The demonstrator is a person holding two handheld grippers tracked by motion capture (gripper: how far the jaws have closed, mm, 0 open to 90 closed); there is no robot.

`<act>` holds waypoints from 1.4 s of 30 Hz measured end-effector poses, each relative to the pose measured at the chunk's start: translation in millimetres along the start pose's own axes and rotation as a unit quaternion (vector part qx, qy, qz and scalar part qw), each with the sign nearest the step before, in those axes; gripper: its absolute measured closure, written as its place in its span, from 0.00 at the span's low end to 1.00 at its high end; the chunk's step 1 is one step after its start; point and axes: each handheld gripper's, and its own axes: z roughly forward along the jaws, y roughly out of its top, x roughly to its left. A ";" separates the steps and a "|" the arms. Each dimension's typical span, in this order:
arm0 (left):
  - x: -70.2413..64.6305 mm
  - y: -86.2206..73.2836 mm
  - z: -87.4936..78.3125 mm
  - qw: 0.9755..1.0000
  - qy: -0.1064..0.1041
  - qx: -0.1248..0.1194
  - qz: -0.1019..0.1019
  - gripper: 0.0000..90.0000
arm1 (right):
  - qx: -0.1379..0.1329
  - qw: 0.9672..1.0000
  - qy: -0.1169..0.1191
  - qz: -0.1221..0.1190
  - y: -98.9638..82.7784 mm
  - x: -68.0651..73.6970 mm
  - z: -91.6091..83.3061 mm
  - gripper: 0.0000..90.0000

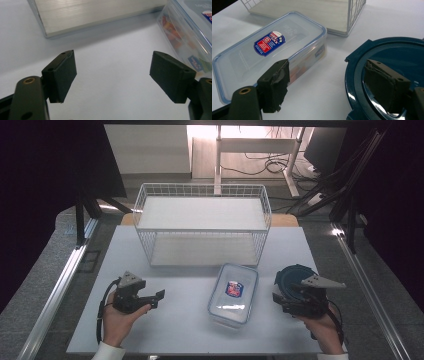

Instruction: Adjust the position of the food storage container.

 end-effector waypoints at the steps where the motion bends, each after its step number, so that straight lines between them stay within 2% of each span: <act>1: -1.2 -0.3 0.1 1.000 0.001 0.000 0.001 0.23 | -0.002 1.000 -0.001 -0.002 1.0 1.2 -0.8 0.25; 5: -5.3 -0.8 0.9 1.000 0.008 0.004 0.010 0.23 | -0.007 1.000 0.003 -0.009 4.1 4.4 -1.7 0.27; 10: -8.1 2.1 -1.5 1.000 0.004 0.005 0.020 0.23 | -0.001 1.000 0.010 -0.010 5.0 4.6 0.5 0.28; 17: -5.9 2.7 -6.4 1.000 0.004 0.004 0.017 0.22 | 0.000 1.000 0.014 -0.006 5.6 1.9 0.8 0.30; 26: -11.4 6.0 -5.3 0.999 0.006 0.012 0.033 0.21 | 0.010 1.000 0.017 -0.021 7.3 6.9 -2.0 0.34; 29: -13.4 6.1 -3.4 0.999 0.006 0.020 0.041 0.20 | 0.019 0.999 0.018 -0.030 8.0 6.1 -2.7 0.40; 32: -11.9 7.0 -2.7 0.999 0.009 0.022 0.041 0.20 | 0.028 0.998 0.019 -0.043 9.1 4.4 -5.1 0.46; 36: -10.9 6.7 -1.3 0.999 0.011 0.024 0.036 0.20 | 0.030 0.998 0.032 -0.042 9.5 1.0 -10.9 0.53; 37: -12.0 6.5 -0.3 0.999 0.011 0.026 0.038 0.20 | 0.033 0.998 0.038 -0.043 9.7 -0.5 -13.4 0.57; 42: -13.1 6.3 0.1 0.999 0.010 0.028 0.042 0.19 | 0.050 0.996 0.054 -0.055 9.4 3.8 -11.8 0.71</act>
